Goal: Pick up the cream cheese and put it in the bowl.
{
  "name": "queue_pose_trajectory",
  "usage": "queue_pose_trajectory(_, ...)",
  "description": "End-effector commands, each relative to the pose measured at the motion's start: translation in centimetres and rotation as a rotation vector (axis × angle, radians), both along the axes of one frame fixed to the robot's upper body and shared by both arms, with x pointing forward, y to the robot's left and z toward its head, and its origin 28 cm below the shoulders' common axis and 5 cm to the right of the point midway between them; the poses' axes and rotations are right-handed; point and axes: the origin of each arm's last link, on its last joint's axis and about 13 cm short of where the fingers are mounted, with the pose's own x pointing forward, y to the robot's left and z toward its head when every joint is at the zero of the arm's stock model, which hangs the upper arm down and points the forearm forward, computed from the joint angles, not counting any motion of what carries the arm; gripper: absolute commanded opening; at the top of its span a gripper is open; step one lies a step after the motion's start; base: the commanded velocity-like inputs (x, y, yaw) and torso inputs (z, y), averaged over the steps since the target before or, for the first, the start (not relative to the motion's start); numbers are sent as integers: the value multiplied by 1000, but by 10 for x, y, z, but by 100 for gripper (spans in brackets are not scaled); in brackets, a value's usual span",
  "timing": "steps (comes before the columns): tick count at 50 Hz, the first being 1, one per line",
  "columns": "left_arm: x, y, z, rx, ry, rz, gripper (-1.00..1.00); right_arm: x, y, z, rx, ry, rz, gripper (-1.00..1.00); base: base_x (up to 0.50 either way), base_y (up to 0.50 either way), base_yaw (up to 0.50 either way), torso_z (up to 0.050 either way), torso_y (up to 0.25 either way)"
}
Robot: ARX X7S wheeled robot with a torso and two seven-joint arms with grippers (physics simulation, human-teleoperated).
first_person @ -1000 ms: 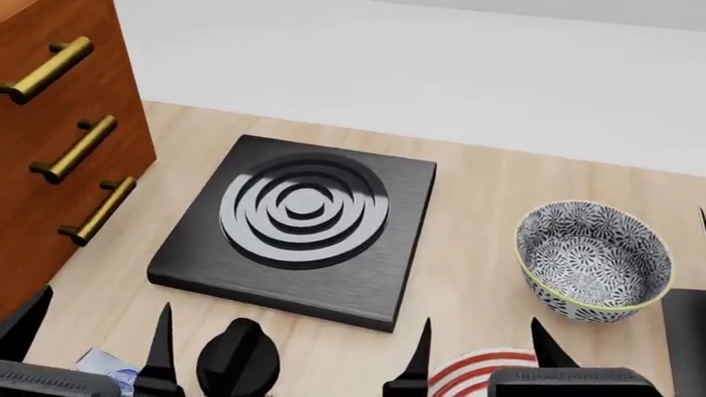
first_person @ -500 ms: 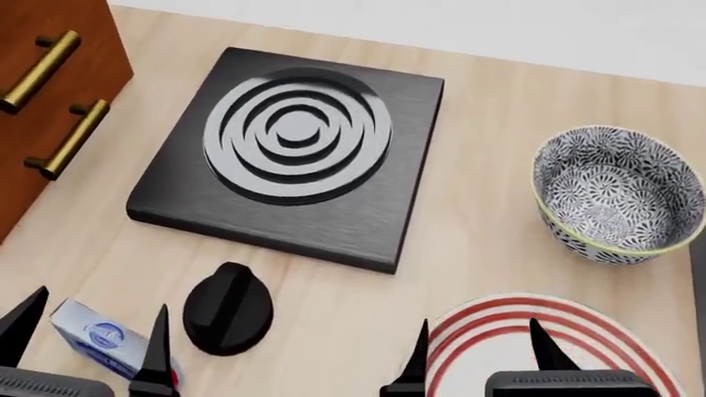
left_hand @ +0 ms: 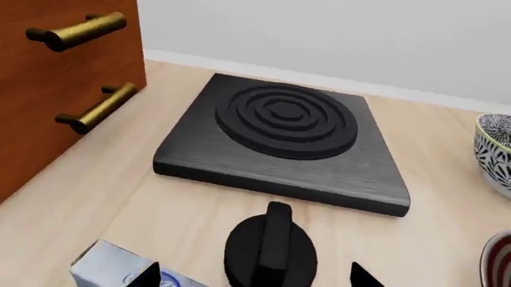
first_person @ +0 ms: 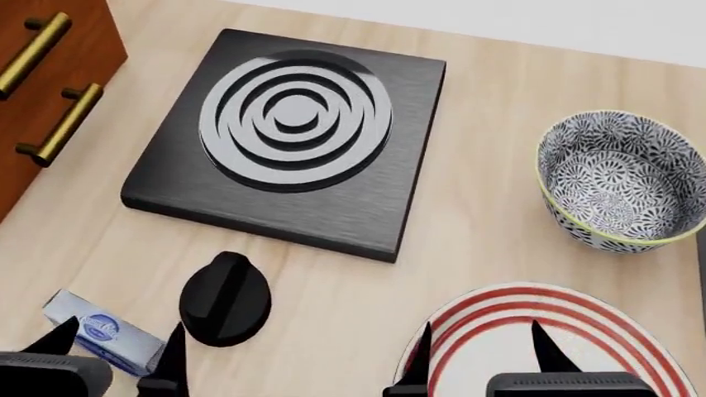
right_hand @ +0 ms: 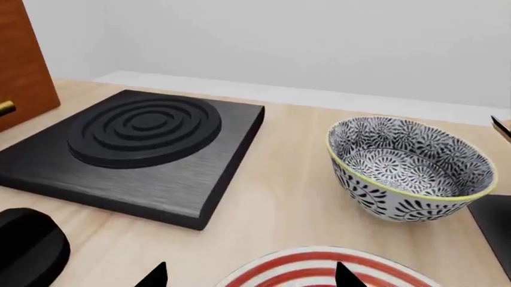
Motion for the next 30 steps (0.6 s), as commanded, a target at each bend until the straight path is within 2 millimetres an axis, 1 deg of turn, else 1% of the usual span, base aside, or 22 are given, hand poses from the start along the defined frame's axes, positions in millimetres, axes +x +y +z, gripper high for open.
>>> queue_pose_trajectory(1,1,-7,2,-96,137,33,100,1,0,-1,-3,2,1,100,0,0,0,0,0)
queue_pose_trajectory(8,6,-12,3,-50,225,269,100,2,-1,-2,-1,1,-2,100,0,0,0,0,0)
queue_pose_trajectory(14,2,-12,8,-50,235,349,100,2,-1,-2,-1,2,-1,100,0,0,0,0,0)
queue_pose_trajectory(16,2,-12,10,-40,274,402,100,2,-1,-3,1,2,-2,100,0,0,0,0,0)
queue_pose_trajectory(19,1,-13,14,-36,293,413,100,2,-1,-3,1,1,-2,100,0,0,0,0,0)
queue_pose_trajectory(22,1,-15,20,-65,310,357,100,2,-1,-3,-1,1,-2,100,0,0,0,0,0)
queue_pose_trajectory(26,2,-16,29,-128,331,328,100,3,-1,-4,0,4,-2,100,0,0,0,0,0)
queue_pose_trajectory(29,3,-19,32,-127,351,295,100,4,-1,-4,0,5,-1,100,0,0,0,0,0)
queue_pose_trajectory(30,4,-20,34,-151,365,287,100,4,-1,-4,1,5,-1,100,0,0,0,0,0)
